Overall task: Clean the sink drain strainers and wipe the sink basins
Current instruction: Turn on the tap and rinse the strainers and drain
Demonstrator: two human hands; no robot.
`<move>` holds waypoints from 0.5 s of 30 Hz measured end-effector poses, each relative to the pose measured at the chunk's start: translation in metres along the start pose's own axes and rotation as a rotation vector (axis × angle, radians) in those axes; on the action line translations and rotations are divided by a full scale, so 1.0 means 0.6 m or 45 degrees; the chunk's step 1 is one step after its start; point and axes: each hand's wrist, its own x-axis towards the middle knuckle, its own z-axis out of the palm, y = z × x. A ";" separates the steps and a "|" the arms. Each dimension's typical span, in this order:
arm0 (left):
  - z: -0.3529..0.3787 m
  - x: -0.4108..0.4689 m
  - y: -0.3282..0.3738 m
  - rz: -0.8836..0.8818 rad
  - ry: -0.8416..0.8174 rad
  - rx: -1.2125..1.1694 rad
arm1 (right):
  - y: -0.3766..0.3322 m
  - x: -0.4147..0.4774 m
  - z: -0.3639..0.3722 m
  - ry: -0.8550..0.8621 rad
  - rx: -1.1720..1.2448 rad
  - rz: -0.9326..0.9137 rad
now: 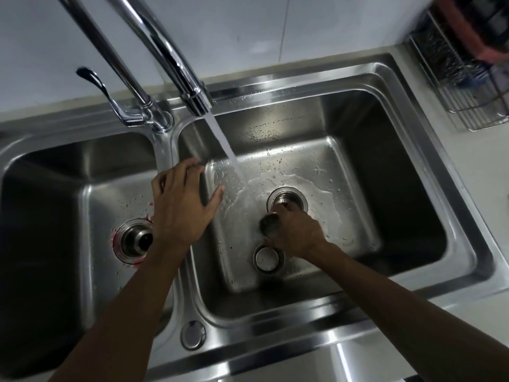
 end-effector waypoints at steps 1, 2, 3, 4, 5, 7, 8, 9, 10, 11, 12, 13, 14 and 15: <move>0.001 0.000 0.000 0.003 0.009 0.002 | 0.005 0.000 -0.005 -0.033 -0.065 0.087; 0.001 0.000 -0.001 0.005 0.012 0.005 | 0.008 0.000 -0.011 -0.059 -0.144 0.158; 0.002 -0.001 -0.001 0.004 0.013 0.007 | 0.009 0.000 -0.016 -0.076 -0.228 0.204; 0.002 -0.001 0.000 0.003 0.015 0.007 | 0.008 -0.001 -0.019 -0.081 -0.304 0.224; 0.002 -0.001 0.000 0.004 0.017 0.004 | 0.007 -0.001 -0.022 -0.077 -0.365 0.228; 0.001 -0.002 0.001 0.009 0.021 0.005 | 0.007 -0.003 -0.024 -0.078 -0.432 0.227; 0.001 -0.002 0.001 0.010 0.025 0.007 | 0.008 -0.004 -0.025 -0.089 -0.442 0.235; 0.000 -0.002 0.001 0.010 0.029 0.005 | 0.011 -0.006 -0.027 -0.102 -0.438 0.244; -0.001 -0.002 0.001 0.010 0.031 0.002 | 0.016 -0.010 -0.029 -0.115 -0.422 0.253; -0.001 -0.001 0.001 0.010 0.032 -0.001 | 0.022 -0.013 -0.031 -0.129 -0.397 0.258; -0.001 -0.001 0.001 0.009 0.031 -0.001 | 0.029 -0.018 -0.032 -0.149 -0.363 0.259; 0.000 -0.001 0.001 0.008 0.030 0.000 | 0.037 -0.023 -0.031 -0.174 -0.326 0.255; 0.000 -0.001 0.001 0.007 0.027 0.000 | 0.044 -0.028 -0.030 -0.198 -0.293 0.246; 0.001 -0.001 0.000 0.007 0.025 -0.001 | 0.050 -0.032 -0.027 -0.217 -0.269 0.235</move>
